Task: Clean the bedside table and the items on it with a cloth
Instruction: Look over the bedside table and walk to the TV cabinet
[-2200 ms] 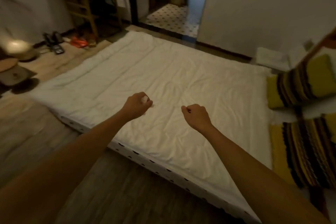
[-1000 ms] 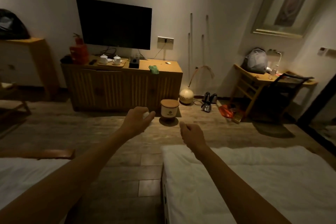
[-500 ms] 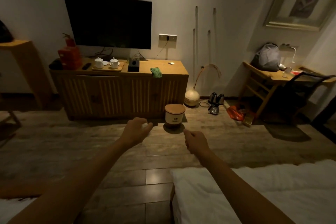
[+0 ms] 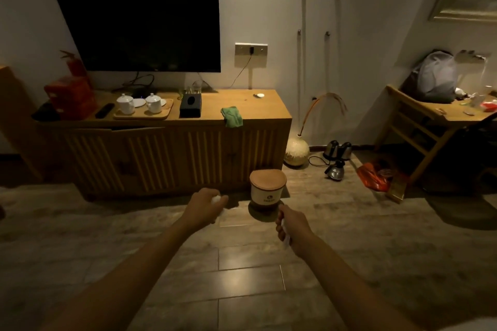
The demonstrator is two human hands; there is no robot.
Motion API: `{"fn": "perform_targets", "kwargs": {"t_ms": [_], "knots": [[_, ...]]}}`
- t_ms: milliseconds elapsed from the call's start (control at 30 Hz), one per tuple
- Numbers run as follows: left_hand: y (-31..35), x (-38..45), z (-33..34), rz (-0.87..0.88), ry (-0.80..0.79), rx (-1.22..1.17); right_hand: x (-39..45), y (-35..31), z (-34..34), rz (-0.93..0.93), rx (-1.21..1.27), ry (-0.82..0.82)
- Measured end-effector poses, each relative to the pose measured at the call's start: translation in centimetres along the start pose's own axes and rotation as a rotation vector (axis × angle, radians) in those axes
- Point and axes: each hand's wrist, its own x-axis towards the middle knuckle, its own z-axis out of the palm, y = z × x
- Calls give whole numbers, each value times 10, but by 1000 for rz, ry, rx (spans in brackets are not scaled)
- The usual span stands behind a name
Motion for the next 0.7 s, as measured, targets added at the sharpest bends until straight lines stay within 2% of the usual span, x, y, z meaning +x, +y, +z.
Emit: {"fn": "perform_targets", "kwargs": {"t_ms": [267,433,700], "knots": [[-8,154,38,-80,-102,-71,136,-65,16,101,2,48],[-36,262,75,-142,-146,-121,233,-89,26,181,15,78],[-97,452,110,-373,-191,-154,409,-141,54,290,24,182]]}}
